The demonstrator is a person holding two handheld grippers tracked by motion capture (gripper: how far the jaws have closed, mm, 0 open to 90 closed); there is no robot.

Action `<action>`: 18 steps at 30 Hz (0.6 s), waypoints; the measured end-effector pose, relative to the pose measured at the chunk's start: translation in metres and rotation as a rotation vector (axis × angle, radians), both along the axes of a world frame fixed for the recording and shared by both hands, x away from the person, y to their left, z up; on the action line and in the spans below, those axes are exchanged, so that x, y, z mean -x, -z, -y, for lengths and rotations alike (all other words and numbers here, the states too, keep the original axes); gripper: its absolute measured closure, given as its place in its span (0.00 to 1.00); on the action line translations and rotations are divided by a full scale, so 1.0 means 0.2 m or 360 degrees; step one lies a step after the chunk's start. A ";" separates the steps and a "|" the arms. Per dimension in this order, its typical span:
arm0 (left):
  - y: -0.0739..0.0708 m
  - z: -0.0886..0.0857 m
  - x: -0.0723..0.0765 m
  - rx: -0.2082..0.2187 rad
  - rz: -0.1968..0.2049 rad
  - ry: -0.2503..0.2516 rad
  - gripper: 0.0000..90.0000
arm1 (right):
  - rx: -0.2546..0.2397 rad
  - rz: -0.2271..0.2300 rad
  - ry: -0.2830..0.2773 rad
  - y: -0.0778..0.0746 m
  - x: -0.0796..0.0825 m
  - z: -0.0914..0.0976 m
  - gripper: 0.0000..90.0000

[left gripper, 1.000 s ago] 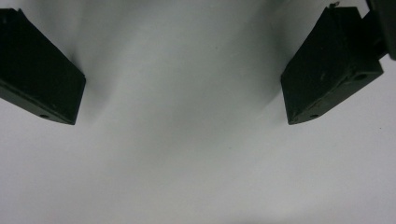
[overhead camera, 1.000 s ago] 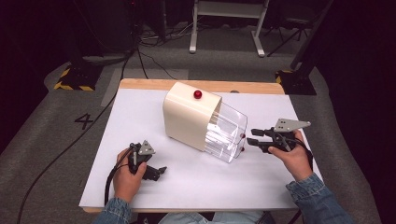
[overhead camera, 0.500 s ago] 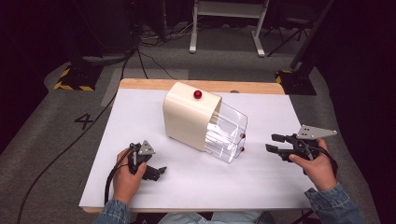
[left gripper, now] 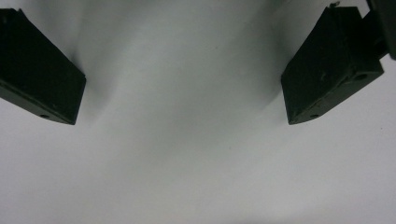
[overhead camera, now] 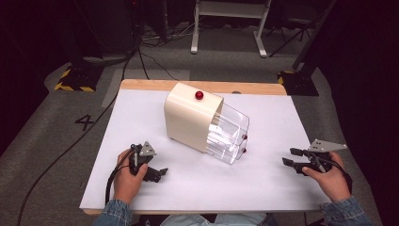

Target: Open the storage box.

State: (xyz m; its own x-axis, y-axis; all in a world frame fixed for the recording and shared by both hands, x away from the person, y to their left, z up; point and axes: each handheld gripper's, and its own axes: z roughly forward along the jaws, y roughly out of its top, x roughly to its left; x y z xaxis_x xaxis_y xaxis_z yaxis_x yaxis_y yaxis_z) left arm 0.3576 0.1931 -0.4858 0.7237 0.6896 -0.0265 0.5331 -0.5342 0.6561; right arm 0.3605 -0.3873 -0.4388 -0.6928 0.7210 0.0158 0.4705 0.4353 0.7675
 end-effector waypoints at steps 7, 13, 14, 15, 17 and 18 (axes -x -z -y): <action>0.00 0.00 0.00 -0.0001 0.0000 0.0001 0.00 | 0.0068 -0.0049 0.0024 0.11 0.01 0.06 0.42; 0.00 0.00 0.00 -0.0003 0.0000 0.0001 0.00 | 0.0098 -0.0069 0.0005 0.19 0.03 0.05 0.34; 0.00 0.00 0.00 0.0002 -0.0005 0.0000 0.00 | 0.0090 -0.0050 0.0007 0.20 0.03 0.04 0.32; 0.00 0.00 0.00 0.0002 -0.0005 0.0000 0.00 | 0.0090 -0.0050 0.0007 0.20 0.03 0.04 0.32; 0.00 0.00 0.00 0.0003 -0.0006 -0.0001 0.00 | 0.0100 -0.0017 0.0007 0.21 0.05 0.03 0.27; 0.00 0.00 0.00 0.0004 -0.0008 -0.0001 0.00 | 0.0108 -0.0001 0.0026 0.21 0.05 0.03 0.23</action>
